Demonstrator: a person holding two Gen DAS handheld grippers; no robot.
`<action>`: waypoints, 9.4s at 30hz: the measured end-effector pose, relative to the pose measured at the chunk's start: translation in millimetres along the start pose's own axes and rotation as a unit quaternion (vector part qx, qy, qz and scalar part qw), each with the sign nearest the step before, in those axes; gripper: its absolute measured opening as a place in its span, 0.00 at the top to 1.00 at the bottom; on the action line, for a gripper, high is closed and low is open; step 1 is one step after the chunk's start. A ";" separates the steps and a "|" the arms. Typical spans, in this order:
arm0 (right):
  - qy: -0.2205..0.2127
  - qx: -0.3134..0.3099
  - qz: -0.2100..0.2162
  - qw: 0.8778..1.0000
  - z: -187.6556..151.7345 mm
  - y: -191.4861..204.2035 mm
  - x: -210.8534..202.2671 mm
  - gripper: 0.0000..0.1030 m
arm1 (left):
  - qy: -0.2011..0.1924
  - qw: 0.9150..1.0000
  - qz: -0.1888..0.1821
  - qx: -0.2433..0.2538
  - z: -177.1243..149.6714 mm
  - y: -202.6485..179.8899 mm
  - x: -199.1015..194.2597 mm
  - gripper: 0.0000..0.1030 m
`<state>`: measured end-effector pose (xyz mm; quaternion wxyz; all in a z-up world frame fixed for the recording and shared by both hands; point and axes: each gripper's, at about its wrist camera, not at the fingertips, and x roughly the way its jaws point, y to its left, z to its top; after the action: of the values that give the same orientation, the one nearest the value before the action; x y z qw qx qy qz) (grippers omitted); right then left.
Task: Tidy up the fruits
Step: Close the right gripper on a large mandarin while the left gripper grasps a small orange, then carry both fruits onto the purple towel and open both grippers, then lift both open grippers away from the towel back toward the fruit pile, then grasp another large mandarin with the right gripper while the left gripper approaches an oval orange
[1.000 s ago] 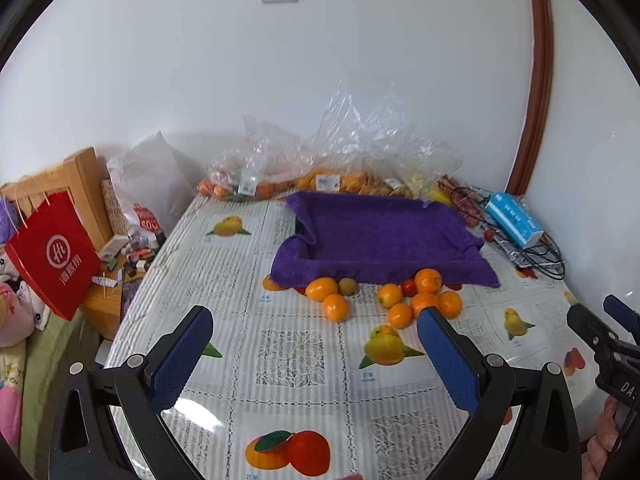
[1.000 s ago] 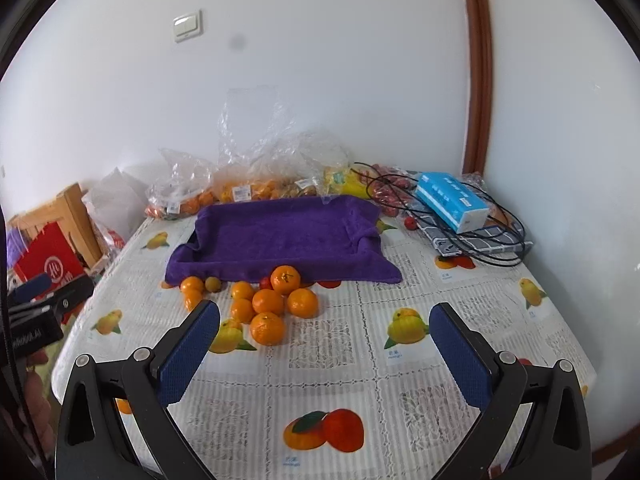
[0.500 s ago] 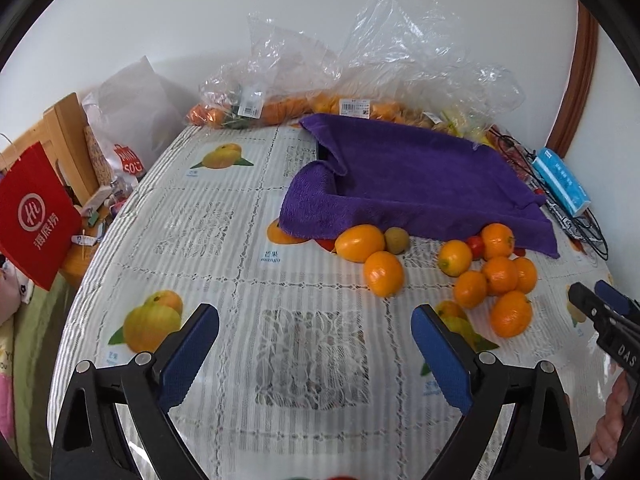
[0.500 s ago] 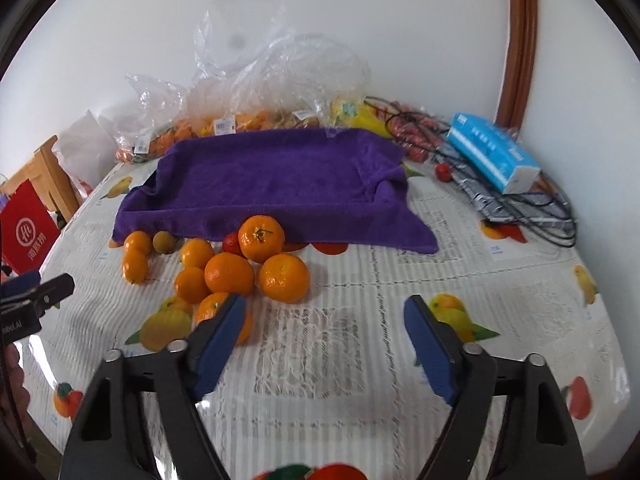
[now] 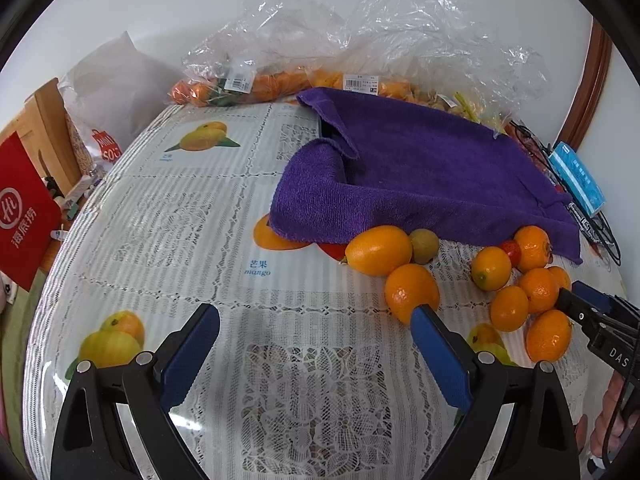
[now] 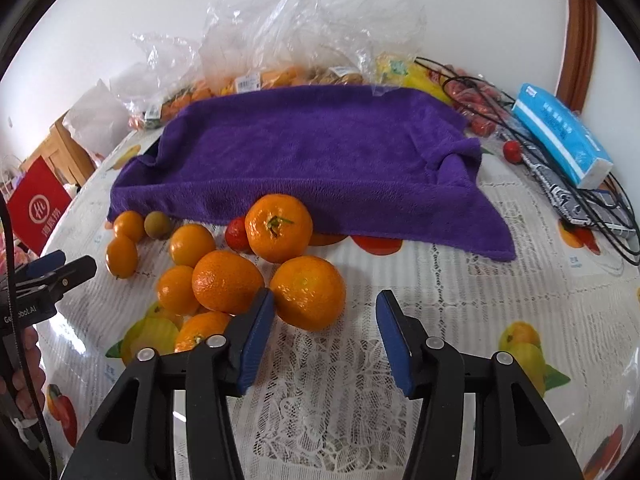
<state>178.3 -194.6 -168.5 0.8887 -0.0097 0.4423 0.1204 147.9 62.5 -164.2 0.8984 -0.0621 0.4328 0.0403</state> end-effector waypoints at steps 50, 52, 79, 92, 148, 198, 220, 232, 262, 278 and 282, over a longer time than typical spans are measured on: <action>-0.054 0.035 -0.029 0.998 -19.6 -33.3 -36.6 0.60 | -0.013 0.997 -0.065 0.025 -0.3 -39.8 -13.9 0.70; -0.059 0.038 -0.035 0.997 -16.0 -33.4 -41.8 0.59 | -0.018 0.997 -0.066 0.021 5.3 -38.6 -19.1 0.70; -0.119 0.049 -0.039 0.991 109.8 -33.1 -19.3 0.60 | -0.069 0.993 -0.082 0.047 117.2 -73.7 15.6 0.70; -0.116 0.057 -0.031 0.991 117.2 -54.6 15.4 0.59 | -0.057 0.994 -0.077 0.048 124.7 -73.8 60.0 0.70; -0.032 0.040 -0.038 0.998 104.1 -50.3 75.4 0.59 | 0.008 0.996 -0.073 0.049 114.0 -73.3 107.2 0.70; -0.034 0.083 -0.063 0.994 3.7 16.0 -67.4 0.41 | -0.050 0.994 -0.061 0.077 41.9 -34.9 -44.4 0.50; -0.044 0.046 -0.043 0.997 -11.6 35.2 -55.6 0.41 | -0.028 0.996 -0.065 0.048 23.2 -13.4 -22.8 0.38; -0.025 0.035 -0.015 0.999 -19.7 43.8 -28.8 0.43 | 0.010 0.998 -0.066 0.019 26.3 6.4 14.3 0.38; -0.035 0.026 -0.057 0.997 -27.9 -13.6 -18.8 0.58 | -0.009 0.996 -0.066 0.051 25.4 -26.3 40.0 0.56; -0.011 0.024 -0.040 0.999 -27.5 -12.0 -3.3 0.53 | -0.011 0.996 -0.072 0.044 25.3 -24.0 39.0 0.56; -0.009 0.016 -0.042 0.999 -27.0 -8.3 -2.2 0.50 | -0.010 0.997 -0.070 0.042 24.8 -23.8 38.4 0.55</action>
<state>157.7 -206.4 -184.0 0.8970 -0.0127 0.4353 0.0761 194.0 43.3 -177.1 0.9053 -0.0545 0.4193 -0.0403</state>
